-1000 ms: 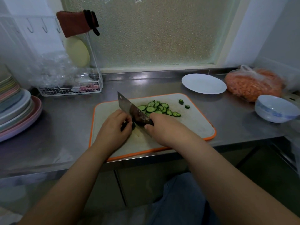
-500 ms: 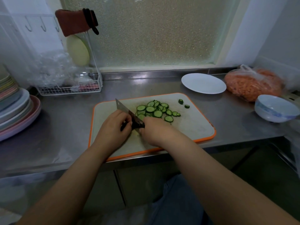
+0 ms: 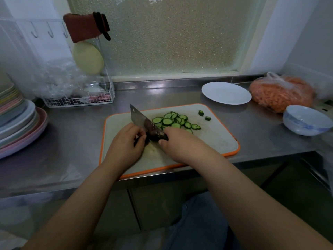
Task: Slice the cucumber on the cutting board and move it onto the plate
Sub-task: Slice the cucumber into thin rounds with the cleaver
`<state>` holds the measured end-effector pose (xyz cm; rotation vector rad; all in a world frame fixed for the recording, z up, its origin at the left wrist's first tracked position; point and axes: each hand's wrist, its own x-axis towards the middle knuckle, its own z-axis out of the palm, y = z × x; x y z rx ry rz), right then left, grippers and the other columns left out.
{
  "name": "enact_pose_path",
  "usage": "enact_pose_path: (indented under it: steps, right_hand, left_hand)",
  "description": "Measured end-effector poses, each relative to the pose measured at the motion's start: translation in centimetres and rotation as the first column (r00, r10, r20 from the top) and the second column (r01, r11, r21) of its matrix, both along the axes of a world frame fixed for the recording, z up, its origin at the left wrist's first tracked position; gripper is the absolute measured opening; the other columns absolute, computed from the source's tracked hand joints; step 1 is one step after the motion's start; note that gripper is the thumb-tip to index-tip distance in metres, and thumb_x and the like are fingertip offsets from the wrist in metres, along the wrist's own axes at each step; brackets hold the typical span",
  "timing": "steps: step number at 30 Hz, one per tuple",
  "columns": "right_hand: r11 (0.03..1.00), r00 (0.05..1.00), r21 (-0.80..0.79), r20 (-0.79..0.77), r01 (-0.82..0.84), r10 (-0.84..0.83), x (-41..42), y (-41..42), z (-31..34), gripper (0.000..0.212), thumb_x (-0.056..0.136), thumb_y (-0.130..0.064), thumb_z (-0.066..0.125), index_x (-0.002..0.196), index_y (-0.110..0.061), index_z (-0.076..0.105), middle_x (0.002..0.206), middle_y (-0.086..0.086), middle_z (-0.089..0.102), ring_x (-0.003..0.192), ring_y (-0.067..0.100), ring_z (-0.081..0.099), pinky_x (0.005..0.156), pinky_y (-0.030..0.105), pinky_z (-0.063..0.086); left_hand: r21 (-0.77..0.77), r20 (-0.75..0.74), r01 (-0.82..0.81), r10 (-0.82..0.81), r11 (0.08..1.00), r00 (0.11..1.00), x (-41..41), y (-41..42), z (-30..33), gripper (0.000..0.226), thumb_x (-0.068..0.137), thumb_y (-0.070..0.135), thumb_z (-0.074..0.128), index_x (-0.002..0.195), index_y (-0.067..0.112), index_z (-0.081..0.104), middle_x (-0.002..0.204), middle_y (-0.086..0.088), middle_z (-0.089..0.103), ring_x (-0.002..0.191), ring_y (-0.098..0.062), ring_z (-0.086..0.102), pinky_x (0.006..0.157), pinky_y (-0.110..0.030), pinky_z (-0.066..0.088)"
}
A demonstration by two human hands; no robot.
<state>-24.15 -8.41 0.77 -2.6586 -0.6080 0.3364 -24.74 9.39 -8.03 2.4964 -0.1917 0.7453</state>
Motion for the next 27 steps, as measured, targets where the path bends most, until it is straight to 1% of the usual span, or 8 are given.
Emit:
enact_pose_path:
  steps: [9,12,16,19,21,23,25,27]
  right_hand:
    - [0.999,1.000,-0.026,0.011,-0.020,0.020,-0.7,-0.1,1.1,0.025,0.099,-0.031,0.044,0.113,-0.013,0.054,0.111,0.010,0.061,0.100,0.027,0.056,0.072,0.030,0.039]
    - [0.999,1.000,-0.045,0.008,-0.017,0.017,-0.3,0.5,0.8,0.028,0.099,-0.031,0.045,0.117,-0.013,0.054,0.114,0.009,0.060,0.104,0.027,0.057,0.074,0.030,0.040]
    - [0.994,0.999,-0.105,-0.036,-0.012,0.009,0.4,1.8,-0.7,0.028,0.098,-0.023,0.047,0.123,-0.011,0.053,0.119,0.010,0.060,0.106,0.028,0.058,0.077,0.031,0.042]
    - [0.995,0.998,-0.097,-0.070,-0.007,0.001,0.8,1.8,-1.2,0.028,0.098,-0.022,0.047,0.123,-0.011,0.054,0.114,0.010,0.061,0.100,0.027,0.059,0.072,0.029,0.043]
    - [0.999,0.993,-0.049,-0.115,-0.005,-0.001,1.0,1.2,-0.8,0.029,0.099,-0.024,0.045,0.121,-0.008,0.056,0.099,0.010,0.059,0.082,0.024,0.057,0.058,0.026,0.041]
    - [1.000,0.989,-0.012,-0.149,0.017,-0.019,1.3,0.7,-0.4,0.030,0.100,-0.026,0.045,0.118,-0.006,0.057,0.088,0.009,0.055,0.063,0.020,0.050,0.049,0.025,0.037]
    - [0.999,0.985,-0.007,-0.166,0.040,-0.041,1.3,0.4,-0.3,0.030,0.100,-0.029,0.045,0.116,-0.006,0.056,0.080,0.008,0.053,0.059,0.019,0.048,0.050,0.027,0.039]
    - [0.999,0.989,-0.010,-0.141,0.044,-0.045,1.3,0.2,-0.3,0.032,0.099,-0.031,0.045,0.117,-0.007,0.057,0.084,0.008,0.055,0.069,0.024,0.053,0.059,0.030,0.043]
  left_hand:
    - [-0.001,-0.012,-0.011,0.011,1.000,1.000,0.1,-0.1,-0.1,0.014,0.085,0.015,0.059,0.080,0.024,0.050,0.081,0.006,0.049,0.073,-0.011,0.046,0.064,-0.024,0.033]
    - [-0.003,-0.013,-0.015,0.015,1.000,1.000,0.0,0.0,0.0,0.007,0.085,0.019,0.055,0.080,0.023,0.051,0.081,0.005,0.049,0.072,-0.012,0.045,0.065,-0.025,0.033]
    - [0.017,-0.021,-0.005,0.005,1.000,1.000,0.1,-0.1,0.0,0.004,0.082,0.022,0.053,0.080,0.020,0.052,0.080,0.005,0.048,0.073,-0.013,0.044,0.065,-0.025,0.032]
    - [0.030,-0.011,-0.020,0.020,0.999,1.000,-0.1,-0.1,0.1,0.007,0.084,0.018,0.059,0.080,0.018,0.054,0.080,0.005,0.049,0.074,-0.013,0.044,0.063,-0.023,0.031]
    - [0.031,-0.012,-0.042,0.042,0.999,0.999,-0.5,0.0,0.1,0.009,0.084,0.015,0.062,0.081,0.018,0.055,0.081,0.005,0.049,0.073,-0.011,0.044,0.061,-0.020,0.031]
    - [0.032,-0.016,-0.058,0.058,0.998,0.998,-0.7,0.0,0.2,0.008,0.085,0.015,0.063,0.081,0.017,0.056,0.082,0.004,0.050,0.073,-0.012,0.045,0.062,-0.023,0.035]
    - [0.041,-0.020,-0.061,0.062,0.997,0.998,-0.9,0.0,0.2,0.008,0.085,0.016,0.063,0.082,0.017,0.056,0.084,0.002,0.051,0.074,-0.013,0.047,0.064,-0.029,0.040]
    - [0.043,-0.022,-0.052,0.053,0.998,0.998,-0.9,-0.1,0.3,0.007,0.086,0.017,0.062,0.082,0.017,0.056,0.085,0.002,0.051,0.075,-0.014,0.047,0.066,-0.029,0.040]
